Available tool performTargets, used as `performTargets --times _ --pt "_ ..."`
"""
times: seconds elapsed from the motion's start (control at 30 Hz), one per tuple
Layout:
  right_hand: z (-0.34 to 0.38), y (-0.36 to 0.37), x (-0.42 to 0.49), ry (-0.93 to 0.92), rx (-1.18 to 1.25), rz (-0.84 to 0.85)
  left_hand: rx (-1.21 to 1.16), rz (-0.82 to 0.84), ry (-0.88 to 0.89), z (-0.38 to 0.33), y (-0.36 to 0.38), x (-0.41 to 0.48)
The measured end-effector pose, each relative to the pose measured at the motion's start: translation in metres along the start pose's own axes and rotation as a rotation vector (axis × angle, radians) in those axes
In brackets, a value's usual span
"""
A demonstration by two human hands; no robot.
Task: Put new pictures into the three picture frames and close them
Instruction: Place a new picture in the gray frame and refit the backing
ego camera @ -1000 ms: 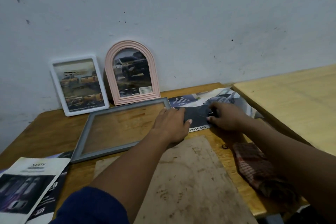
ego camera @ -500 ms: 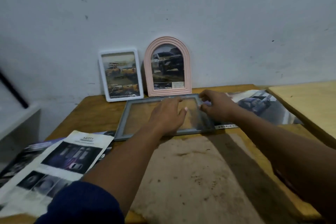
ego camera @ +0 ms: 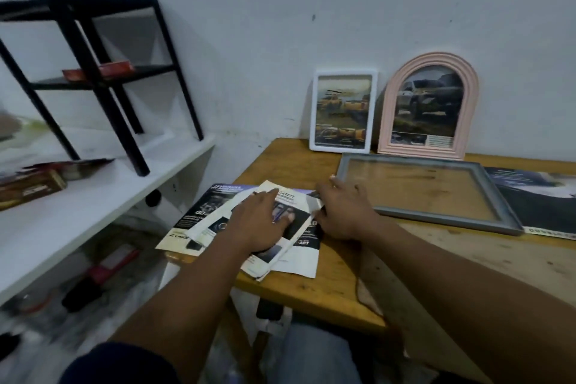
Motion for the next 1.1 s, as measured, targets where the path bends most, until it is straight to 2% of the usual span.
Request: performTargets --times 0.27,0.37,0.53,0.73,0.87,1.1 --pt "0.019 0.023 0.007 0.02 -0.103 0.148 0.037 -0.104 -0.045 0.027 0.008 -0.01" --pt "0.017 0.021 0.01 -0.003 -0.16 0.13 0.041 -0.1 -0.047 0.029 0.009 -0.009" --pt "0.02 0.012 0.008 -0.01 -0.106 0.009 0.074 0.011 -0.041 0.029 0.007 -0.008" --pt "0.029 0.006 0.002 0.139 0.302 -0.224 0.086 0.046 -0.072 0.028 0.009 -0.006" --pt "0.04 -0.005 0.004 0.119 0.411 -0.4 0.081 0.017 -0.064 0.023 0.006 -0.003" --pt "-0.014 -0.057 0.016 0.225 0.533 -0.569 0.197 0.007 -0.012 0.004 -0.004 0.012"
Point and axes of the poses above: each hand's wrist, its own x-axis towards the middle knuckle, its own y-axis out of the palm, z = x × y, the point moved 2 cm from there along x, towards the middle knuckle, and after that the axes turned 11 degrees about -z, right-handed, at the moved point
